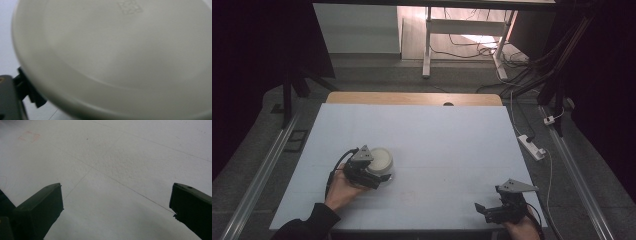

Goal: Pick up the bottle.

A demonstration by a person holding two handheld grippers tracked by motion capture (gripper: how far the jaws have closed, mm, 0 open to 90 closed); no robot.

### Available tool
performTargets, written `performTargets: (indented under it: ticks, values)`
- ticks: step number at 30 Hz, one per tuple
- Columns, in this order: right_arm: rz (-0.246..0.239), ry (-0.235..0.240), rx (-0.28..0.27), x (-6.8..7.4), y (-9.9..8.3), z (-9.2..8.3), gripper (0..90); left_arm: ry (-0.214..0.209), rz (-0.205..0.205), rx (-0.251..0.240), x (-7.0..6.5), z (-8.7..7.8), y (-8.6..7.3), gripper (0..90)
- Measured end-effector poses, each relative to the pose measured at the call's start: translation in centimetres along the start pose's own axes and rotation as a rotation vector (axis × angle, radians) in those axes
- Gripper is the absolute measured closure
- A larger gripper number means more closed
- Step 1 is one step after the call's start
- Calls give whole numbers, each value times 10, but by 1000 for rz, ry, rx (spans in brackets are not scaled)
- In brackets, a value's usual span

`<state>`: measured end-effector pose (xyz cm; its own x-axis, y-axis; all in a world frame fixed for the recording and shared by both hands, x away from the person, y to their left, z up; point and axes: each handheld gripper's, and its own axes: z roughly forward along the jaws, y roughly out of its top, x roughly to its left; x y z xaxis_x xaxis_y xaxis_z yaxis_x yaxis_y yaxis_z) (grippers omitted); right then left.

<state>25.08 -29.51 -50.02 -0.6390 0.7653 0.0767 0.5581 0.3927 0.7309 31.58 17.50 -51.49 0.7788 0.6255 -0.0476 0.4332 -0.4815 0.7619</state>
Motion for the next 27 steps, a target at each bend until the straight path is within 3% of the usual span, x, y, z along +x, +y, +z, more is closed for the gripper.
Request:
performTargets:
  ticks: [27]
  values:
    - [-4, 2, 2, 1, 0, 0, 0, 15, -2, 7, -2, -1, 0, 73]
